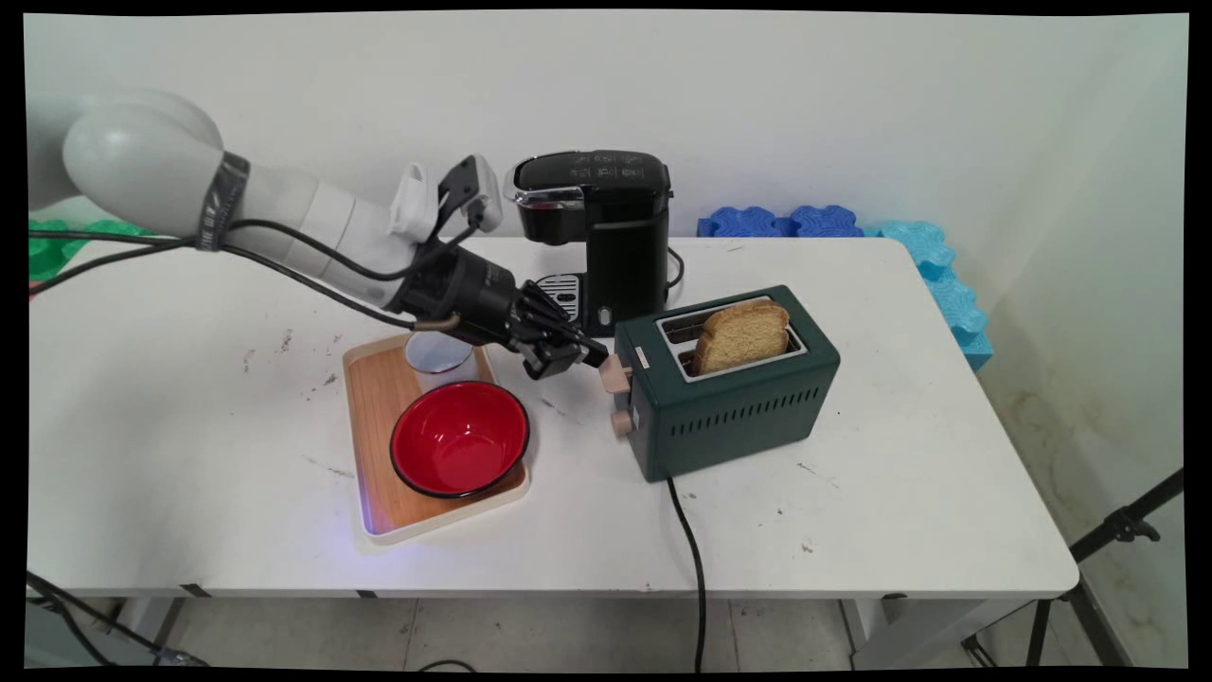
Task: Press the toaster switch
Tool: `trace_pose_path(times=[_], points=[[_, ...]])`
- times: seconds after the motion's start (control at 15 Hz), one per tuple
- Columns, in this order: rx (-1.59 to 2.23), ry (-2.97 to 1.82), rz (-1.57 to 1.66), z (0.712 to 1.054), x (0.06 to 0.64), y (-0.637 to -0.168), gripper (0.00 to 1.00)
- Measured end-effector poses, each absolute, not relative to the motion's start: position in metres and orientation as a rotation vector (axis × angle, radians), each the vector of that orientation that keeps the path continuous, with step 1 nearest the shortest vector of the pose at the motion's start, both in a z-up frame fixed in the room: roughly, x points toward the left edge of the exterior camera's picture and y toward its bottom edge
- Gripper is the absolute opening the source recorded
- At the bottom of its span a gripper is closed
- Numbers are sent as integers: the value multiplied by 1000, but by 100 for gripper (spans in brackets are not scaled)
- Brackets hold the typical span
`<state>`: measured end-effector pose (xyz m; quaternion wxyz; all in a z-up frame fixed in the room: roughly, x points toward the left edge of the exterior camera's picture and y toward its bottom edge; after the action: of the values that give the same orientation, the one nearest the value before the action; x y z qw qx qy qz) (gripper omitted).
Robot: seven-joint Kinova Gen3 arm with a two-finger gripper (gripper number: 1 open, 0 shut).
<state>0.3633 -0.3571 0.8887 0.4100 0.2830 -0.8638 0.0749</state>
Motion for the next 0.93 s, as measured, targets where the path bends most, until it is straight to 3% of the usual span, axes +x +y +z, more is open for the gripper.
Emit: trace_pose_path(times=[0.93], points=[[686,-2207,210,858,339,-364,0]])
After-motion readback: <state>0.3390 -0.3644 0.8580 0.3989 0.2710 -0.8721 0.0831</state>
